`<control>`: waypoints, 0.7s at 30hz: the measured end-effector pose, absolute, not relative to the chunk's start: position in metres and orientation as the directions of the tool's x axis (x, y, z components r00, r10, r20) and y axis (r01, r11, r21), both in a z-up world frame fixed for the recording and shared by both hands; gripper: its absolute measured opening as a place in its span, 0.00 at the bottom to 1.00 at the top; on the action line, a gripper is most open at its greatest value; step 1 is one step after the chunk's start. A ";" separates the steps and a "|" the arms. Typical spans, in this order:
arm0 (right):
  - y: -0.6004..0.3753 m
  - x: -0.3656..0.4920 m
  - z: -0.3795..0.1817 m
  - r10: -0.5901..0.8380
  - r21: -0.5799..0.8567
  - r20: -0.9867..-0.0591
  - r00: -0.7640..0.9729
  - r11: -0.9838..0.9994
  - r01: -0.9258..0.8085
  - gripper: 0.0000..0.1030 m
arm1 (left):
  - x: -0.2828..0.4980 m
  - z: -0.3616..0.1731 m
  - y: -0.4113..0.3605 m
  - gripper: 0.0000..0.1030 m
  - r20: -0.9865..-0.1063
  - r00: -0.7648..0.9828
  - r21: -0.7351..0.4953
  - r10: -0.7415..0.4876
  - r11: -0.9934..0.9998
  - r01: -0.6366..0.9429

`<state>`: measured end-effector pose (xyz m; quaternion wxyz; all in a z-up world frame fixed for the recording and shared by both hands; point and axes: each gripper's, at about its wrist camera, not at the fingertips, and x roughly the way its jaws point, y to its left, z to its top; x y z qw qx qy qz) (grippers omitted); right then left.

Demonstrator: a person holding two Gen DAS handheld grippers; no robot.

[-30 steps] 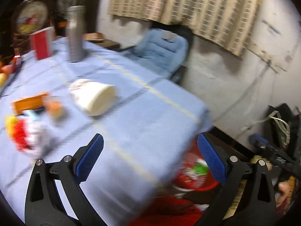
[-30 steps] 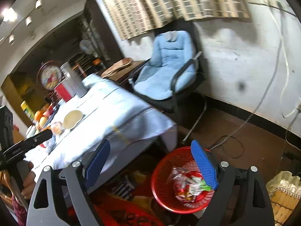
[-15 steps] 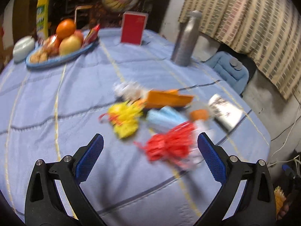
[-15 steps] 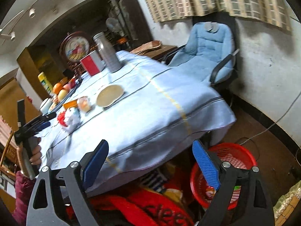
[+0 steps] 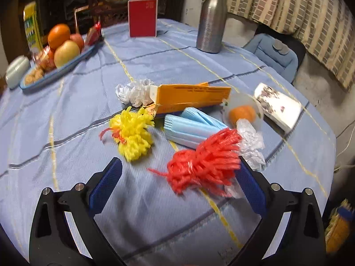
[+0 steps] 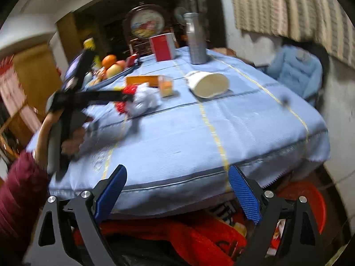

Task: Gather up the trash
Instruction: 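Return to the table and grasp the red mesh fruit net with the left tool, then grasp the crumpled clear plastic with the right tool while the left tool holds the red net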

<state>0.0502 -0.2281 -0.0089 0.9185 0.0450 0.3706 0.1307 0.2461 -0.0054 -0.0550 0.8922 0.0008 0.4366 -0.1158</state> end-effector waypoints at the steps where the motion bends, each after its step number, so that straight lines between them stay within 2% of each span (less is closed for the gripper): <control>1: -0.223 0.049 -0.008 0.278 0.171 -0.668 0.690 0.960 -0.221 0.88 | 0.251 -0.057 -0.003 0.94 -0.786 0.578 -0.126 -0.221 0.972 0.199; 5: -0.215 0.047 -0.011 0.298 0.177 -0.675 0.675 0.953 -0.244 0.88 | 0.261 -0.062 0.005 0.92 -0.801 0.545 -0.179 -0.248 0.968 0.178; 7: -0.213 0.047 -0.014 0.308 0.189 -0.683 0.662 0.950 -0.248 0.88 | 0.260 -0.060 0.003 0.81 -0.798 0.546 -0.176 -0.256 0.965 0.194; 9: -0.211 0.047 -0.018 0.323 0.203 -0.692 0.646 0.945 -0.255 0.88 | 0.258 -0.058 0.001 0.64 -0.791 0.552 -0.169 -0.265 0.961 0.220; 11: -0.207 0.044 -0.022 0.332 0.207 -0.700 0.632 0.942 -0.266 0.88 | 0.256 -0.055 0.000 0.56 -0.782 0.563 -0.161 -0.268 0.959 0.233; 15: -0.205 0.044 -0.025 0.343 0.215 -0.699 0.628 0.938 -0.273 0.88 | 0.253 -0.045 0.007 0.52 -0.753 0.598 -0.165 -0.275 0.959 0.233; 21: -0.212 0.044 -0.025 0.357 0.243 -0.688 0.632 0.934 -0.263 0.88 | 0.248 -0.026 0.035 0.52 -0.708 0.626 -0.265 -0.327 0.945 0.193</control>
